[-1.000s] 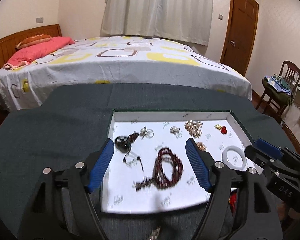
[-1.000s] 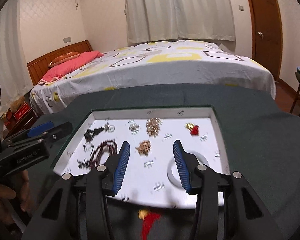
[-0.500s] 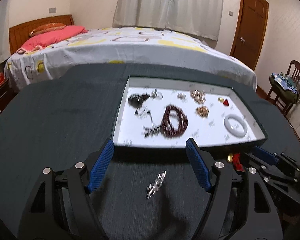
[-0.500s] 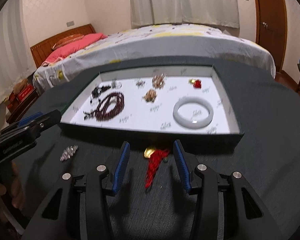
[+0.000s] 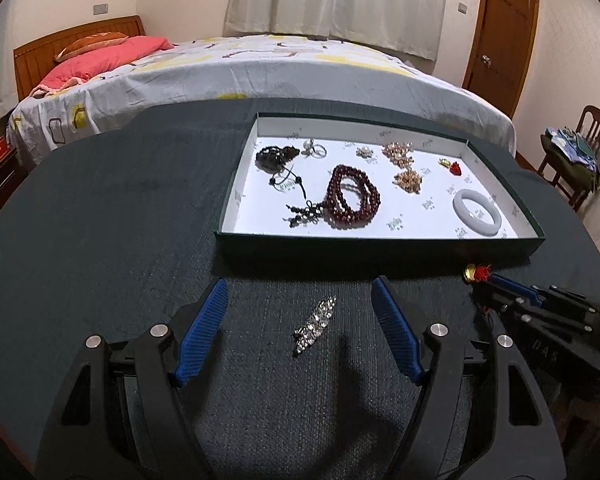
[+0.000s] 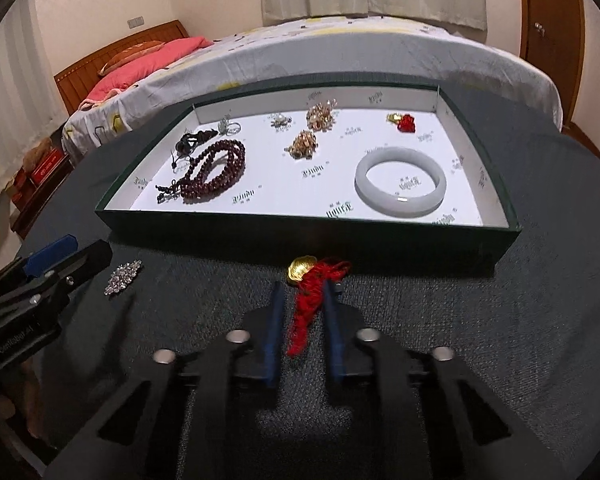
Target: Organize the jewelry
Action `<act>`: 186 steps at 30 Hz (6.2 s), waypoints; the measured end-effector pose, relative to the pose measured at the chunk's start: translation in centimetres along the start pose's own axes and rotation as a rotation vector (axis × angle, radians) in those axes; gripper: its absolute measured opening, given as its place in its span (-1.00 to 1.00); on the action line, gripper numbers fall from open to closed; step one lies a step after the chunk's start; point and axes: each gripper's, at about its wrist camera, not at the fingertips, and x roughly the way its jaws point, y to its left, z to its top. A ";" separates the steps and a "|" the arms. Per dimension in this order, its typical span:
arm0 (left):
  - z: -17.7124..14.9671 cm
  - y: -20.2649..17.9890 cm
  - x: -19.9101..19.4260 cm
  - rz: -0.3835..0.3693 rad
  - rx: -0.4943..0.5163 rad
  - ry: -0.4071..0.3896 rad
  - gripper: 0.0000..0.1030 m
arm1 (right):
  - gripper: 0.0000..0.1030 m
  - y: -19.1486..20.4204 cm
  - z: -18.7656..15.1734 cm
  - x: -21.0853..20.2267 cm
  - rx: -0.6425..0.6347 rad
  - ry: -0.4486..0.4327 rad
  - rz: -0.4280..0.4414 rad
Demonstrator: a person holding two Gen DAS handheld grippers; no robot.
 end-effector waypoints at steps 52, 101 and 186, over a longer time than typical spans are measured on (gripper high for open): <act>1.2 -2.7 -1.7 -0.138 0.080 0.000 -0.77 | -0.79 0.1 1.0 -6.3 0.010 -0.162 0.059; 6.4 -7.9 8.2 -0.171 0.155 0.012 -0.77 | -0.79 -1.3 5.9 1.5 0.002 -0.130 0.036; 5.6 -4.1 7.1 -0.077 0.023 0.042 0.53 | 0.20 -2.3 5.8 1.5 0.029 -0.121 -0.012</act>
